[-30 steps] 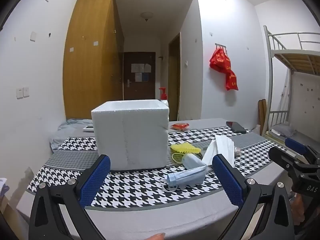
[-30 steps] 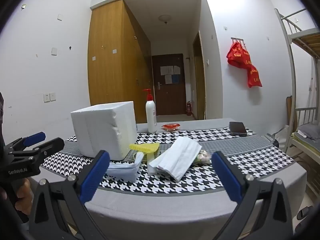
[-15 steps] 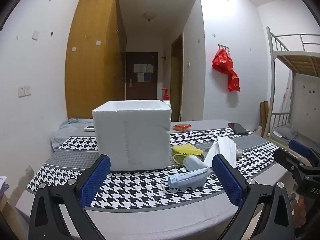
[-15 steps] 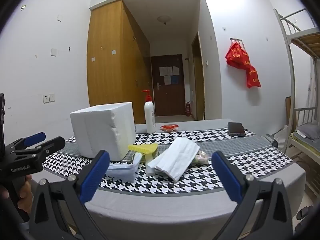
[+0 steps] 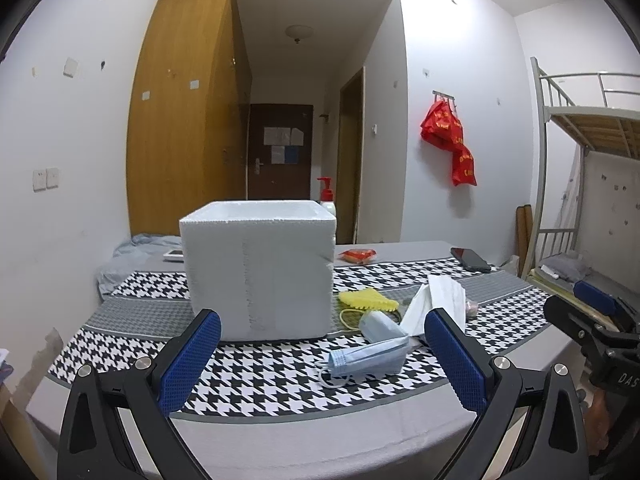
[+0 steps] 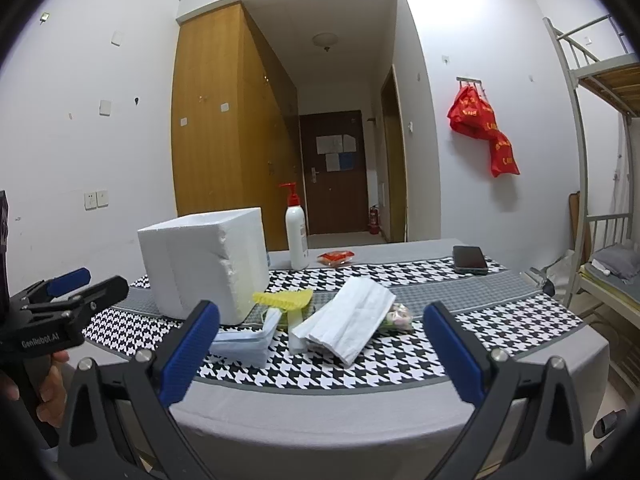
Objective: Organize soft objects
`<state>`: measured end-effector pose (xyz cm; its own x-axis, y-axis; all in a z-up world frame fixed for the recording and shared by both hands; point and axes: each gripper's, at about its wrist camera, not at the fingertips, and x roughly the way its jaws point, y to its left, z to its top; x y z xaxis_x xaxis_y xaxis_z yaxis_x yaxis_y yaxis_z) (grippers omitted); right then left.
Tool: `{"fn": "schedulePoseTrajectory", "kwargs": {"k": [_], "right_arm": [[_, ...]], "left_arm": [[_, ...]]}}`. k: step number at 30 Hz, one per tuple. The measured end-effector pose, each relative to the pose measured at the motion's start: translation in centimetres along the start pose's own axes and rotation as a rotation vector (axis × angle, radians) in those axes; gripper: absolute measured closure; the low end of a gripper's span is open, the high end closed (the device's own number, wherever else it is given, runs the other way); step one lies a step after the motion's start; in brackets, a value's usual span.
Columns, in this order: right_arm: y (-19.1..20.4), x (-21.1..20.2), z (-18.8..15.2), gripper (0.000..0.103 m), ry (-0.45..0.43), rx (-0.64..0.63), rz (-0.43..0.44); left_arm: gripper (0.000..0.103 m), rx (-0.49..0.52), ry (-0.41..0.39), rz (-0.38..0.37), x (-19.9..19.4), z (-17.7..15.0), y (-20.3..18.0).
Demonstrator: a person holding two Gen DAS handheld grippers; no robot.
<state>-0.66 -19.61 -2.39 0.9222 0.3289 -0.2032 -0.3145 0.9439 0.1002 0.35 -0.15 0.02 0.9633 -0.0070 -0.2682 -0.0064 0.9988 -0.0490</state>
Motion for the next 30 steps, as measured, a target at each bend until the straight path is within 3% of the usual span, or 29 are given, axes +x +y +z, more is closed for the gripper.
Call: {"fn": "schedulePoseTrajectory", "kwargs": {"k": [30], "right_arm": [[0.41,0.17,0.02,0.000,-0.004,-0.012,-0.001]], "left_arm": [[0.001,-0.004,-0.006,0.008,-0.11,0.12,0.18]]}}
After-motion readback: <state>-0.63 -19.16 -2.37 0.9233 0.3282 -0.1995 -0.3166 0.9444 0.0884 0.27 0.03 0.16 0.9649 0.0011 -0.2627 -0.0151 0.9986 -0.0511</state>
